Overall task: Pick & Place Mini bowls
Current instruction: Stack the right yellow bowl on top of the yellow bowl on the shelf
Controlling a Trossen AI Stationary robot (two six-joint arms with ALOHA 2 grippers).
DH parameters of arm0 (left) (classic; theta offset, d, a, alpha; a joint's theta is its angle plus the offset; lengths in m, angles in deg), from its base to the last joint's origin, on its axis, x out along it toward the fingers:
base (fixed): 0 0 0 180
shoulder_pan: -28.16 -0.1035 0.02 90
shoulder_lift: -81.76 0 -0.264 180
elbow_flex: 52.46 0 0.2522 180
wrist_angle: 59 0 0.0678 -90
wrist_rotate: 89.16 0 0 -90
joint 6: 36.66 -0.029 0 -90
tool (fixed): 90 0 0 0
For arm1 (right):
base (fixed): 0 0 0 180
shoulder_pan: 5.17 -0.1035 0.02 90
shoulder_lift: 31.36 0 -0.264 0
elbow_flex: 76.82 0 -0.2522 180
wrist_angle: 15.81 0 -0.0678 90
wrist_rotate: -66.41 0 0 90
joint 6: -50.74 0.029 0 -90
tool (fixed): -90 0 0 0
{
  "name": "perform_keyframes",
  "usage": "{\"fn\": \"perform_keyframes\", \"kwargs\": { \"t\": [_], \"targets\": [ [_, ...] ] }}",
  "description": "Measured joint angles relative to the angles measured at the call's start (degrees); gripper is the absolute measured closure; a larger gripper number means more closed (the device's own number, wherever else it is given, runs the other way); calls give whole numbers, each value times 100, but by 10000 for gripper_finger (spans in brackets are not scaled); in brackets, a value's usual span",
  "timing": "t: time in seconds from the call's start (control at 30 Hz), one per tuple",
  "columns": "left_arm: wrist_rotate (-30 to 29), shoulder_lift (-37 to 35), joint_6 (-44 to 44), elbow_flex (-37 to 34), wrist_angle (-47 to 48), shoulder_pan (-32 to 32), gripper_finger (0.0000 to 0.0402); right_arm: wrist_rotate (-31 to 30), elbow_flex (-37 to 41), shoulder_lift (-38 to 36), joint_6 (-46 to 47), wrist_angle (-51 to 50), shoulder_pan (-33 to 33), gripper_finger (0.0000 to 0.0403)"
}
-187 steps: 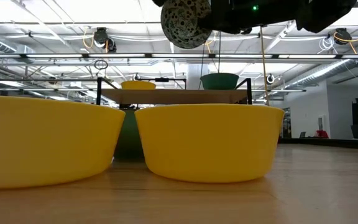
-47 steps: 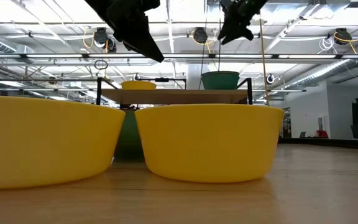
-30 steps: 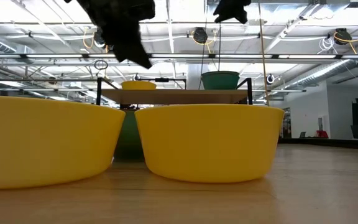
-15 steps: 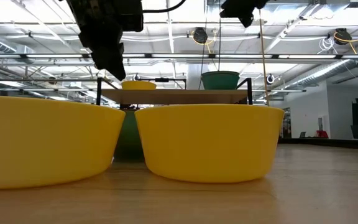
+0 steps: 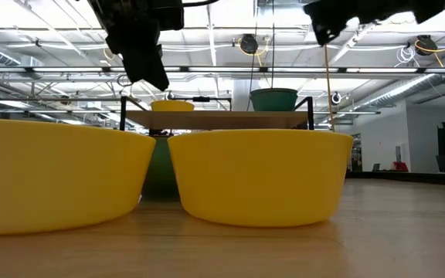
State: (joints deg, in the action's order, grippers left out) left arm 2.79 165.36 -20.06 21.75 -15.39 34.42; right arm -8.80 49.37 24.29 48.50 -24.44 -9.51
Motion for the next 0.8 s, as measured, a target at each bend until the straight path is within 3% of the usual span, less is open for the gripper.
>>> {"fn": "perform_keyframes", "kwargs": {
  "t": [0.2, 0.4, 0.53, 0.8],
  "targets": [
    [-349, 0, -311, -1, -7, 0, 369, -1141, -227, 757, 730, -472, -1517, 228],
    [-975, -2, -345, -1, -11, -7, 369, -2722, -1396, 2087, 2321, -2089, -2198, 204],
    [-1396, -4, -765, -1, -27, -52, 371, -2789, -2311, 3090, 3187, -2679, -2225, 193],
    [-1727, -4, -1247, -3, -162, -72, 371, -2051, -3571, 4553, 4257, -3575, -1889, 195]
  ]
}}
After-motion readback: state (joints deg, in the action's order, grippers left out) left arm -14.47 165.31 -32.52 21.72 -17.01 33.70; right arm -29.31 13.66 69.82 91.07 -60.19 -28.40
